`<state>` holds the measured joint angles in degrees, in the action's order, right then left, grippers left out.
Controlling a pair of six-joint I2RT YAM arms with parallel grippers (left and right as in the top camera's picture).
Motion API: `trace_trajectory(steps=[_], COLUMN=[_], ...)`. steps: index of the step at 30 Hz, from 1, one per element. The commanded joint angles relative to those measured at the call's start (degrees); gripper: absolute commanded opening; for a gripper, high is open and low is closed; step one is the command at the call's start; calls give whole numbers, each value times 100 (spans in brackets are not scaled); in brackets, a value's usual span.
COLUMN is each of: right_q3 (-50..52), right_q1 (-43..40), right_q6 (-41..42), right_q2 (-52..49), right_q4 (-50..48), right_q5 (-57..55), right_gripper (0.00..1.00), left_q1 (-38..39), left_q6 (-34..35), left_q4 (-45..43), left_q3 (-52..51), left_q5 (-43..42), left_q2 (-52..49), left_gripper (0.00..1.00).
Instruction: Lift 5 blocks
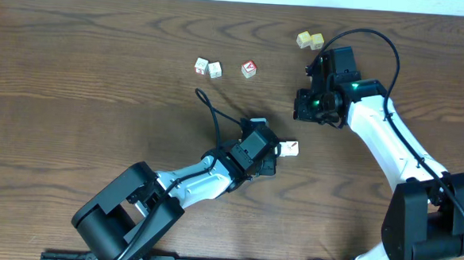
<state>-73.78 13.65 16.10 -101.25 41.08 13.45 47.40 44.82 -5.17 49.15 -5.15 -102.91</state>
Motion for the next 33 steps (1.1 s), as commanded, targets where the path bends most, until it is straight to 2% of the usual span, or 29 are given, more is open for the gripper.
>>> trace_trajectory(steps=[1, 9, 13, 21, 25, 28, 33], right_q3=[-31, -31, -92, -221, -216, -114, 426], right_q1=[7, 7, 7, 146, 444, 728, 1167], right_q6=[35, -4, -208, -638, -874, -822, 125], right_q2=[-13, -13, -11, 33, 31, 31, 31], right_q4=[9, 85, 564, 1950, 2603, 2608, 1954], right_q5=[-13, -9, -7, 339, 302, 229, -146], right_gripper=[1, 1, 1, 1, 1, 1, 1], left_q1=[-11, -13, -11, -13, -131, -400, -1139], left_q6=[-15, -17, -168, -166, -166, -166, -164], left_q4=[-15, -7, 197, 1532, 2365, 2953, 3764], left_q3=[-24, -22, -22, -22, -22, -22, -22], left_q5=[138, -74, -306, -210, 376, 820, 1078], left_q2=[-81, -55, 210, 1421, 2155, 2634, 3036], left_gripper=[7, 7, 7, 7, 7, 7, 7])
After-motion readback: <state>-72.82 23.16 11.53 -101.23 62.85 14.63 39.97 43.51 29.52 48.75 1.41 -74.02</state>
